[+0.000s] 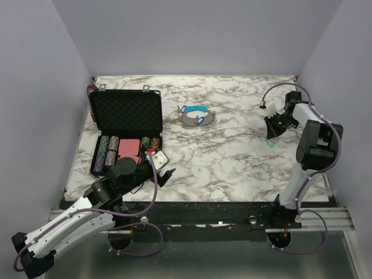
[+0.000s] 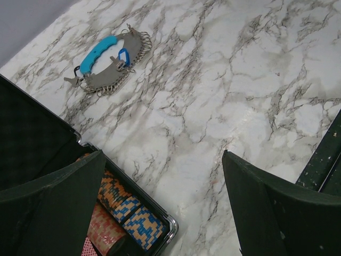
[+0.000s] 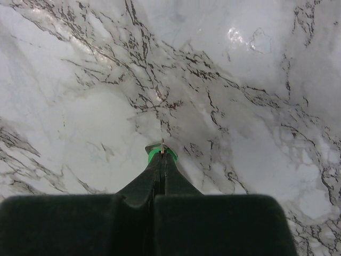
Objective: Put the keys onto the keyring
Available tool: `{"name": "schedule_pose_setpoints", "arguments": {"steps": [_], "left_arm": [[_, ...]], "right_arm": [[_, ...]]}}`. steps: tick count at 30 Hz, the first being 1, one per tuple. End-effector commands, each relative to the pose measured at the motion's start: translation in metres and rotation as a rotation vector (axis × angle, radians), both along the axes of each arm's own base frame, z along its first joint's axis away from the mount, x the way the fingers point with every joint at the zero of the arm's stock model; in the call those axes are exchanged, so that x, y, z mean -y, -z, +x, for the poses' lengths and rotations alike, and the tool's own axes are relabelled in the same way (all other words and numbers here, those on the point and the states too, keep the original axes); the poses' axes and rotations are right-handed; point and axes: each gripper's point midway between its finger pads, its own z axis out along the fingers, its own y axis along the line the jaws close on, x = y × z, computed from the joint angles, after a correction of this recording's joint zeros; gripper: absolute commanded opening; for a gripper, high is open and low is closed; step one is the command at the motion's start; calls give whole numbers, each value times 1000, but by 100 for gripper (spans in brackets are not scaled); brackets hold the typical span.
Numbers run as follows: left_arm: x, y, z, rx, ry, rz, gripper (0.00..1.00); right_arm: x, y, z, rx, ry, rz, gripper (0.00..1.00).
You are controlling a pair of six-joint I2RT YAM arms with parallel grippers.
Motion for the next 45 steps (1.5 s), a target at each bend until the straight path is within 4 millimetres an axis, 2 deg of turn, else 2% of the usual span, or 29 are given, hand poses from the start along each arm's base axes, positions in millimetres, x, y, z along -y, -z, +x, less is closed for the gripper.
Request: {"name": "schedule_pose_setpoints", "arguments": {"steps": [1,45], "left_arm": [[0,0,1,6,6,11,99],[0,6,2,-7,4,32,99]], "right_arm": [[1,2,15,11,-1,-39,1],[-13,8,34,-14,-37,-71,9]]}}
